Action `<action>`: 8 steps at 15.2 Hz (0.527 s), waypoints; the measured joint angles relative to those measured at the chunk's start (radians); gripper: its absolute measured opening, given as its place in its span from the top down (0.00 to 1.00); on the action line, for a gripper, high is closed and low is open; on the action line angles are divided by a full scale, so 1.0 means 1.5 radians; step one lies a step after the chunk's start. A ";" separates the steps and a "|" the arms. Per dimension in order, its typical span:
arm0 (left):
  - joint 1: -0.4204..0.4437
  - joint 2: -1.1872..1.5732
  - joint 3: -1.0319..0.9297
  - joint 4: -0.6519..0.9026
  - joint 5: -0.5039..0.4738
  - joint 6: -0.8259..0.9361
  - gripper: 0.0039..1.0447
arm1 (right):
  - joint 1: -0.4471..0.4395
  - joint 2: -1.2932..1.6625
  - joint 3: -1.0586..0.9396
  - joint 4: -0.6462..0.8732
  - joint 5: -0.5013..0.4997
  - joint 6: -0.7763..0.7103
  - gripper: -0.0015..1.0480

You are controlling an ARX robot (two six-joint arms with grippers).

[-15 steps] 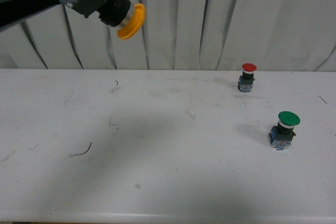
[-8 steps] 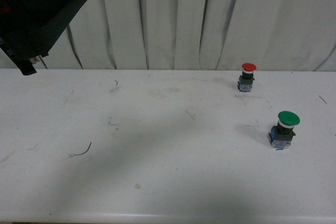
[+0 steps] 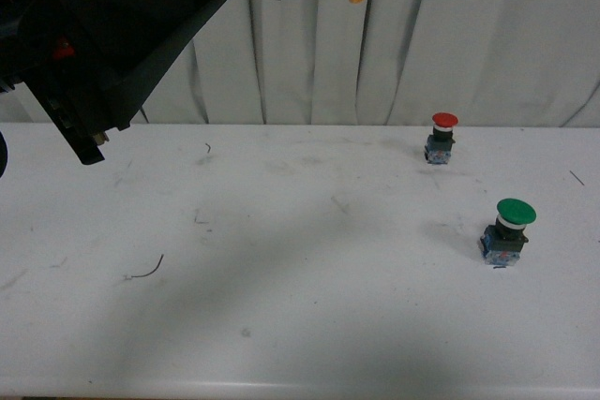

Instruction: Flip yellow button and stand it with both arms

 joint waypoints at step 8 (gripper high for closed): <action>-0.012 -0.007 0.008 -0.025 -0.024 0.035 0.67 | -0.065 0.735 0.183 0.691 -0.116 0.012 0.06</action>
